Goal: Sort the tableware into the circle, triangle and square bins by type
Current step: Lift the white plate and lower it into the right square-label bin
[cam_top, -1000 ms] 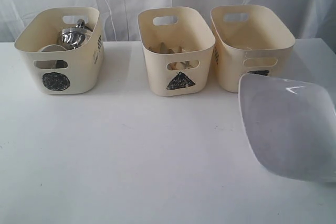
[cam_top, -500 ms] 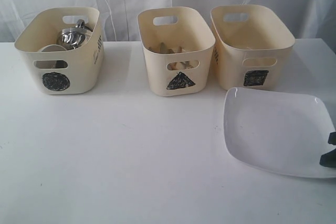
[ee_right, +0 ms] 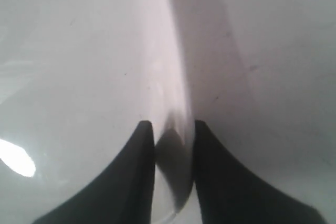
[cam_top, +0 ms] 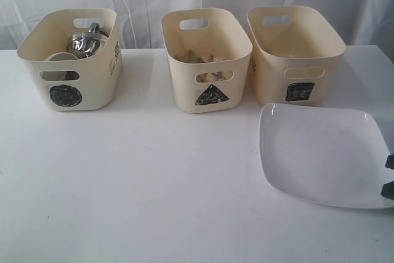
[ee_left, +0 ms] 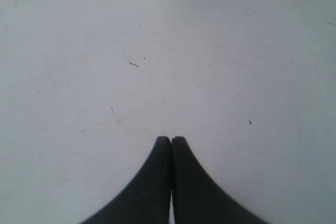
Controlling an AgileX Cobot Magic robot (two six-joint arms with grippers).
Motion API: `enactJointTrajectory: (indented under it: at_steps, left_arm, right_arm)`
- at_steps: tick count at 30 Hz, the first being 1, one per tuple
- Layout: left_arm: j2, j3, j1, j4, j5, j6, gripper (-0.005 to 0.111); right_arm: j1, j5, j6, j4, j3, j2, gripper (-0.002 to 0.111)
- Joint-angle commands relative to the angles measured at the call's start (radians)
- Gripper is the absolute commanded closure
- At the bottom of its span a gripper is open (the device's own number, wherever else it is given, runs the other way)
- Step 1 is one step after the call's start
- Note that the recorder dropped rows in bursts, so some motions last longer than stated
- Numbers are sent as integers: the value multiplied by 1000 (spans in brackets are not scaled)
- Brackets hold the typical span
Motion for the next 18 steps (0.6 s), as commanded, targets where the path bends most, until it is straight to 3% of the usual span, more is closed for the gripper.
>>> enactJointTrajectory:
  at_steps: [1, 8, 18]
  left_arm:
    - [-3, 8, -5, -9, 16, 0, 107]
    - [-3, 8, -5, -9, 16, 0, 107]
    - [-3, 8, -5, -9, 16, 0, 107]
  right_arm:
    - [-1, -47, -53, -100, 29, 18, 108]
    - [-1, 201, -58, -128, 15, -130, 108]
    - [-1, 329, 40, -153, 15, -412, 108]
